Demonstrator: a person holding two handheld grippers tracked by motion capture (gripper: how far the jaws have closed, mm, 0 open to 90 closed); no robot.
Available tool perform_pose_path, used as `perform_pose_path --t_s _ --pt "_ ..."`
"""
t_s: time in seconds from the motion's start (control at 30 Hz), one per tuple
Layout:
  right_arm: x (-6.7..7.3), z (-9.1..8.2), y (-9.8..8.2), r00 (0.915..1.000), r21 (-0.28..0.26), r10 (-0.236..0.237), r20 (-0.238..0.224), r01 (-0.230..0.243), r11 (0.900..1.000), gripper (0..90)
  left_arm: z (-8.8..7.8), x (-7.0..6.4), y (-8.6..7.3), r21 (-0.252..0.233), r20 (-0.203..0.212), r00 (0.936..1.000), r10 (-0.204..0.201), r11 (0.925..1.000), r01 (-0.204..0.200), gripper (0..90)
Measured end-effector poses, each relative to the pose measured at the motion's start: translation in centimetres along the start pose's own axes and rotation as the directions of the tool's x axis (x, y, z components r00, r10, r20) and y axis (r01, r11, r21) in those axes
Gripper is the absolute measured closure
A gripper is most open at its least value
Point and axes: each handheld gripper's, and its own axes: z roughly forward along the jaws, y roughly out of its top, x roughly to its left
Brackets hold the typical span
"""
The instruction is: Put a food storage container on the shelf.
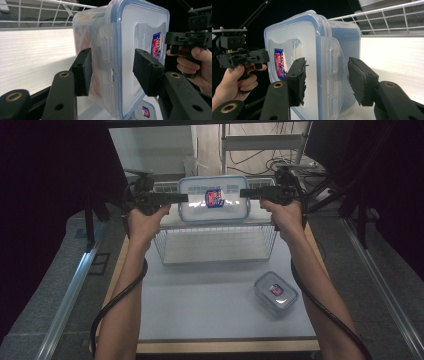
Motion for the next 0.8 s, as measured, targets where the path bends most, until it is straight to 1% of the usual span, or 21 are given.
perform_pose_path --t_s 0.13,0.17,0.2,0.23,0.27,0.3,0.33,0.37,0.4,0.43,0.47,0.53,0.57,0.6,0.63,0.67,0.8 --pt "-0.1 0.2 0.1 1.0000 -0.011 0.006 0.006 -0.006 1.000 48.6 0.2 0.1 0.2 -0.001 -0.007 1.0000 0.002 1.0000 -0.002 50.0" --pt "-0.1 0.3 0.1 0.9999 -0.019 0.004 0.016 -0.004 1.000 48.2 0.2 0.0 0.2 -0.008 -0.033 0.9993 0.017 0.9998 -0.017 49.6" --pt "-0.1 0.4 0.2 0.9998 -0.022 0.009 0.018 -0.009 1.000 48.2 0.2 0.0 0.2 -0.008 -0.033 0.9993 0.017 0.9998 -0.017 49.5" --pt "-0.1 0.5 0.2 0.9997 -0.025 0.010 0.021 -0.010 1.000 48.1 0.3 -0.3 0.4 -0.002 -0.066 0.9971 0.037 0.9993 -0.037 49.4" --pt "-0.2 0.6 0.2 0.9996 -0.030 0.012 0.025 -0.012 0.999 48.1 0.4 -0.5 0.5 0.002 -0.097 0.9942 0.047 0.9989 -0.047 54.2" --pt "-0.1 0.7 0.2 0.9993 -0.029 0.010 0.035 -0.009 1.000 47.4 0.6 -0.6 0.6 0.009 -0.117 0.9920 0.048 0.9988 -0.047 53.4" --pt "-0.1 0.9 0.1 0.9987 -0.020 0.010 0.050 -0.009 1.000 47.0 0.6 -0.5 0.6 0.011 -0.122 0.9916 0.043 0.9991 -0.042 52.9" --pt "-0.3 1.0 0.1 0.9987 -0.025 0.021 0.046 -0.020 0.999 46.9 0.7 -0.3 0.6 0.002 -0.114 0.9930 0.033 0.9995 -0.033 53.0" --pt "-0.3 1.0 0.1 0.9987 -0.025 0.021 0.046 -0.020 0.999 46.9 0.7 -0.3 0.6 0.002 -0.114 0.9930 0.033 0.9995 -0.033 53.0" --pt "-0.4 1.1 0.1 0.9987 -0.033 0.029 0.042 -0.027 0.999 46.9 0.8 -0.1 0.6 -0.006 -0.105 0.9942 0.024 0.9997 -0.025 53.0" --pt "-0.8 1.3 0.0 0.9981 -0.041 0.049 0.036 -0.048 0.998 46.0 1.0 0.2 0.5 -0.007 -0.102 0.9946 0.015 0.9998 -0.016 53.0" --pt "-1.0 1.4 -0.1 0.9976 -0.046 0.057 0.040 -0.055 0.997 45.2 1.1 0.3 0.4 -0.005 -0.104 0.9944 0.017 0.9998 -0.017 53.8" --pt "-1.1 1.5 -0.1 0.9959 -0.051 0.045 0.078 -0.041 0.998 43.9 1.5 0.4 0.3 -0.001 -0.115 0.9932 0.018 0.9998 -0.018 52.8" --pt "-1.0 1.5 -0.1 0.9936 -0.051 0.022 0.110 -0.016 0.999 45.7 1.6 0.5 0.3 0.001 -0.109 0.9939 0.014 0.9999 -0.014 50.5" --pt "-1.0 1.6 0.0 0.9908 -0.050 0.001 0.135 0.006 0.999 45.5 1.6 0.6 0.3 -0.005 -0.102 0.9948 0.009 0.9999 -0.010 50.7" --pt "-1.0 1.6 0.0 0.9908 -0.057 0.002 0.135 0.006 0.998 46.1 1.6 0.7 0.2 -0.008 -0.091 0.9958 0.006 0.9999 -0.007 50.7" --pt "-1.2 1.6 0.0 0.9918 -0.064 -0.002 0.128 0.011 0.998 46.0 1.5 0.8 0.0 -0.016 -0.083 0.9965 0.009 0.9998 -0.010 50.6"
